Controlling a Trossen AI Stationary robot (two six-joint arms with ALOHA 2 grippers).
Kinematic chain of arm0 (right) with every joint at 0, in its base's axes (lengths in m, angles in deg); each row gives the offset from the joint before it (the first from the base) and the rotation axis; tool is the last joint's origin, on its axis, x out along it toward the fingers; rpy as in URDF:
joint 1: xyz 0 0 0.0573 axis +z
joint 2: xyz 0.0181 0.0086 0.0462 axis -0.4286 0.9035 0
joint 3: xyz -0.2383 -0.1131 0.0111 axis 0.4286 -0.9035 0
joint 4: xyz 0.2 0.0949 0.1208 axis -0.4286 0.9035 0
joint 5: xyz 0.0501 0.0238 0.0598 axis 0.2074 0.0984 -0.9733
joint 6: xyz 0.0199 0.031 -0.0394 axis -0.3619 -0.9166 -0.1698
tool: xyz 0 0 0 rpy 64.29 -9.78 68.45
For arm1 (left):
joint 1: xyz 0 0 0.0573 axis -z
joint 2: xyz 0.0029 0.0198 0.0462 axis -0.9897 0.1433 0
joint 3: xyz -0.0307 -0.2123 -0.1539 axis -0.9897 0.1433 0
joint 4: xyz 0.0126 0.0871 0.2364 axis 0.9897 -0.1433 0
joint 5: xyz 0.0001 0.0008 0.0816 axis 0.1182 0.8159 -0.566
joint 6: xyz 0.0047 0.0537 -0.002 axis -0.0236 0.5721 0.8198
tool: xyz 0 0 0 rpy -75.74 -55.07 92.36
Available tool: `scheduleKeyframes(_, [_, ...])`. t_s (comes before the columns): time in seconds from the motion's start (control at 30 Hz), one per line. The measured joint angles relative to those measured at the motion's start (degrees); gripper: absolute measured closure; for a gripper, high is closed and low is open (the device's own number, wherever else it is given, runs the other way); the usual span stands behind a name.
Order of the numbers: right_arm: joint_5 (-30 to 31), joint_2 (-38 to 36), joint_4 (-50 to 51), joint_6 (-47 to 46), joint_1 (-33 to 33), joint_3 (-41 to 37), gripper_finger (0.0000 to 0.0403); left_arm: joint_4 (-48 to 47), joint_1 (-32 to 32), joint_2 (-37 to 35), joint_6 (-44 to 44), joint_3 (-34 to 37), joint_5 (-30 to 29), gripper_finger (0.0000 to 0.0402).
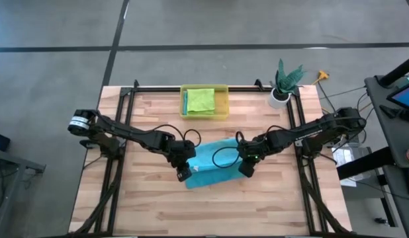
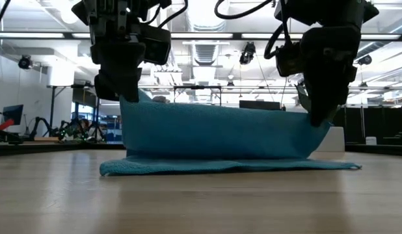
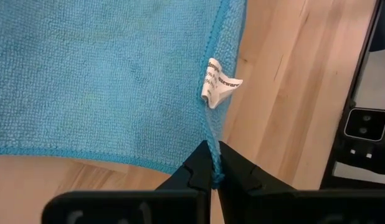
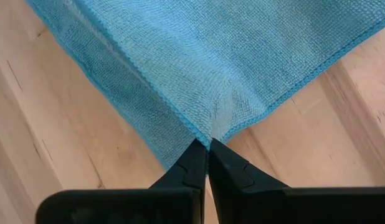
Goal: Fold microfiber towels
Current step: Fold the blue microfiber cloth
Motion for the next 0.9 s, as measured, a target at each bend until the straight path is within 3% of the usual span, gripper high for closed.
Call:
scheduleKeyframes(0.4, [0.00,0.00,-0.13,0.44,0.00,0.00,0.0385,-0.04,0.00,0.05,0.46,0.02,0.00,0.0402])
scheduleKeyframes(0.73, [0.27,0.00,-0.37,0.39,0.00,0.00,0.0279,-0.09,0.00,0.07,0.46,0.02,1.09,0.0402])
scheduleKeyframes(0.9, [0.76,0.00,-0.37,0.39,0.00,0.00,0.0247,0.03,0.04,0.07,0.39,0.02,2.39,0.0401])
